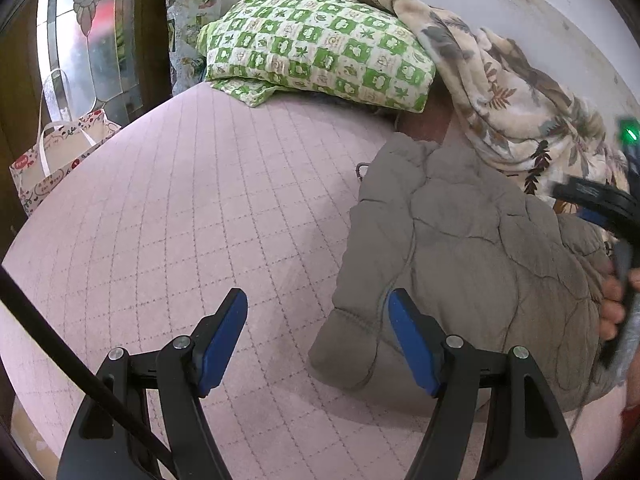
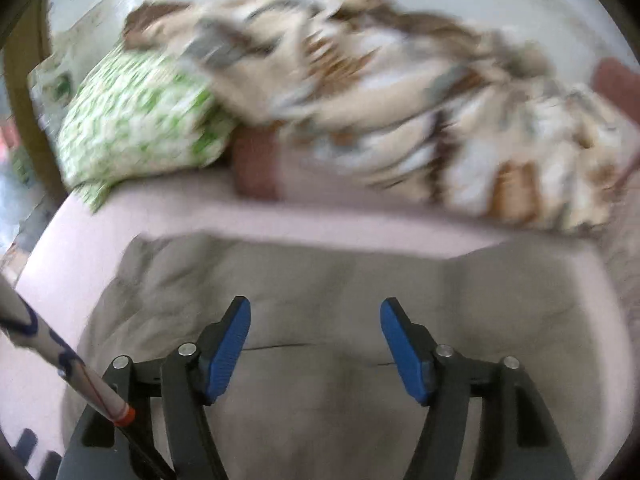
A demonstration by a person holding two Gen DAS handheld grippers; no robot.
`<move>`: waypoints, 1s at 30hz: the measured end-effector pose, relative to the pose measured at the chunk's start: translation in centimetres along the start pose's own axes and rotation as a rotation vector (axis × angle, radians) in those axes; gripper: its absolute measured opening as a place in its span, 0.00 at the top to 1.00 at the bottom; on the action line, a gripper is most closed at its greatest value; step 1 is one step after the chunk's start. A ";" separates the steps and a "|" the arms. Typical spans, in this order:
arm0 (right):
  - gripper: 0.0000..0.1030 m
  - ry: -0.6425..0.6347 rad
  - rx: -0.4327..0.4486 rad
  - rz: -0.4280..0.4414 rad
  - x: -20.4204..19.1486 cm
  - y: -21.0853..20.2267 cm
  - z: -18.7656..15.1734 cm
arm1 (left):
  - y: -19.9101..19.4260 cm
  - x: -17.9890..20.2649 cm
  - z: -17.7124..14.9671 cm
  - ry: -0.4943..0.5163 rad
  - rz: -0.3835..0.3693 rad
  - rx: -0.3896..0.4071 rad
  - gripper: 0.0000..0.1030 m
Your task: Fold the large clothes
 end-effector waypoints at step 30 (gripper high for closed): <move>0.13 -0.013 -0.004 -0.245 4.8 4.0 -4.4 | -0.5 -0.7 0.4 -0.004 0.044 0.003 0.30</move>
Point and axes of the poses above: each gripper's, at about its wrist camera, not at the fingertips, and y roughly the way its jaws point, x to its right, z to its top, the point moved 4 cm from there along y, roughly the way its jaws point, and after that the axes turned 15 degrees about y, right-handed, at the moved point
